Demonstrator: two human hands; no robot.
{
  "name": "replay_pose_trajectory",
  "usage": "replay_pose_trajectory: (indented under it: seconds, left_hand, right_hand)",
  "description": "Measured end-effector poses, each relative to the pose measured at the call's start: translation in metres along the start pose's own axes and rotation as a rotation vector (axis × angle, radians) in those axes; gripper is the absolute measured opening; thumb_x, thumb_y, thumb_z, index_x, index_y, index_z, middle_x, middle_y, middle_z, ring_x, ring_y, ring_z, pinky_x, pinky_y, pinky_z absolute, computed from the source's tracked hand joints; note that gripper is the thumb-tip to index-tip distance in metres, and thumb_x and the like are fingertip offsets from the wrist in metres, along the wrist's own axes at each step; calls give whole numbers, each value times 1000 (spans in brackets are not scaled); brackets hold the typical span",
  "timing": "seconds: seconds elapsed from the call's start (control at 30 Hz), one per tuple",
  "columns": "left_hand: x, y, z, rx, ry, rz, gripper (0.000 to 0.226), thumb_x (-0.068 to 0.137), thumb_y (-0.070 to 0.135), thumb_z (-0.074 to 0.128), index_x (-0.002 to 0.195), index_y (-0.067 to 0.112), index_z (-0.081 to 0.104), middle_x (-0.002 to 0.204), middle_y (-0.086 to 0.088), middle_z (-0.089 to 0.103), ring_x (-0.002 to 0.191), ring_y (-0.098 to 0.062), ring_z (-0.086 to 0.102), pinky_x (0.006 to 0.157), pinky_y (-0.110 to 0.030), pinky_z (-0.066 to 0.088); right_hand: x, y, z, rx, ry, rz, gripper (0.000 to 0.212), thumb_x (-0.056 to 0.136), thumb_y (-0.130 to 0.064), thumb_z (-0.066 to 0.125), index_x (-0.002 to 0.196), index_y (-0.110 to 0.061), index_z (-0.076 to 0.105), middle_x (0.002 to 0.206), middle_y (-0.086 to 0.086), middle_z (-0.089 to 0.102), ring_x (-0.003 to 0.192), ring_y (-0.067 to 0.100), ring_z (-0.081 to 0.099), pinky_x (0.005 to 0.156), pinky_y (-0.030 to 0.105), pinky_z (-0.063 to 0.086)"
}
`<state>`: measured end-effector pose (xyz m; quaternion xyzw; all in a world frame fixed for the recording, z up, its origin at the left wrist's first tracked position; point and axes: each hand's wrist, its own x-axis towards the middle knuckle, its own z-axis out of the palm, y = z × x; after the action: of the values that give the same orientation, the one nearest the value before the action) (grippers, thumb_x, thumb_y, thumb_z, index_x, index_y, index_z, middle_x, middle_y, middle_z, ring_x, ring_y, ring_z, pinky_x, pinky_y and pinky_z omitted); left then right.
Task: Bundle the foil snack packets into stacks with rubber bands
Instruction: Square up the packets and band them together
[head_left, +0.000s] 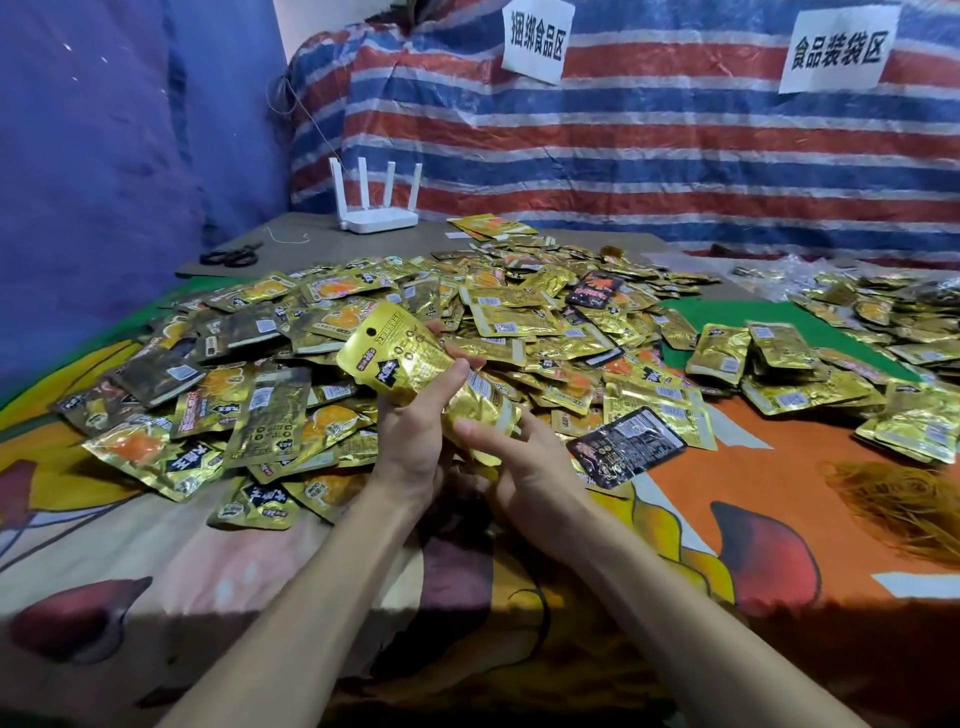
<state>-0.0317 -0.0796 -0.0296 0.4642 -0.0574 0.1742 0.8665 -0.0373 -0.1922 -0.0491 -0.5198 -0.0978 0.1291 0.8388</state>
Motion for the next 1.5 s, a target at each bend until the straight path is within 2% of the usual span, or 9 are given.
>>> replay_pose_trajectory:
  seconds: [0.23, 0.43, 0.57, 0.7, 0.8, 0.9, 1.07, 1.3, 1.5]
  left_hand:
    - [3, 5, -1, -46, -53, -43, 30, 95, 4, 57, 121, 16, 64, 105, -9, 73, 98, -28, 70, 83, -47, 60]
    - [1, 3, 0, -144, -318, -165, 32, 91, 12, 58, 123, 16, 62, 107, -6, 72, 107, -26, 68, 90, -38, 58]
    - [0, 2, -4, 142, -339, -86, 37, 96, 30, 50, 127, 14, 61, 128, -3, 69, 123, -22, 62, 104, -37, 50]
    - [-4, 6, -6, 714, -319, -164, 47, 79, 68, 44, 73, 30, 71, 64, 33, 66, 73, 18, 63, 63, 3, 41]
    - [-2, 0, -10, 801, -351, -118, 64, 80, 81, 47, 54, 27, 69, 51, 21, 61, 53, 11, 58, 54, -4, 41]
    - [2, -13, -15, 819, -392, 37, 41, 74, 64, 73, 80, 24, 70, 75, 11, 72, 71, -6, 67, 67, -24, 52]
    - [-1, -31, -13, 953, -348, 454, 18, 76, 24, 84, 78, 19, 67, 77, 11, 62, 66, -5, 58, 64, -20, 47]
    - [-3, -30, -13, 1034, -442, 482, 6, 75, 16, 69, 73, 13, 64, 72, 8, 56, 65, -9, 52, 63, -26, 45]
    - [5, -21, -19, 1102, -312, 531, 18, 72, 1, 74, 71, 10, 59, 73, 2, 56, 63, -16, 52, 58, -24, 43]
  right_hand:
    - [-2, -15, 6, -160, 69, -122, 69, 66, -11, 87, 129, -14, 59, 120, 18, 70, 110, 36, 69, 90, 62, 55]
    - [0, -36, 1, -157, 3, 4, 51, 67, -4, 86, 114, -19, 73, 102, 16, 71, 71, 23, 70, 52, 31, 54]
    - [0, -37, -9, -155, -106, 63, 30, 75, -5, 79, 104, -6, 75, 98, 21, 71, 91, 38, 66, 89, 62, 52]
    - [-4, -46, -21, -248, -17, 27, 16, 65, -7, 84, 78, -10, 78, 79, 18, 70, 67, 30, 68, 57, 39, 60]
    - [-6, -51, -27, -264, 84, -12, 18, 60, -6, 88, 74, -8, 77, 77, 20, 71, 65, 33, 69, 53, 39, 59]
    - [-5, -51, -28, -165, 293, -32, 43, 54, -12, 90, 90, 3, 73, 88, 25, 70, 71, 34, 66, 62, 41, 57]
    - [1, -37, -25, -103, 533, -39, 87, 63, -14, 92, 139, -1, 51, 86, 21, 71, 76, 32, 62, 83, 65, 55]
    - [1, -32, -19, -73, 561, -37, 74, 65, -7, 90, 128, 11, 56, 66, 17, 69, 62, 29, 63, 59, 38, 51]
    - [-6, -64, -32, -143, 354, 158, 55, 52, -7, 84, 101, 15, 71, 107, 31, 71, 86, 35, 67, 69, 39, 59]
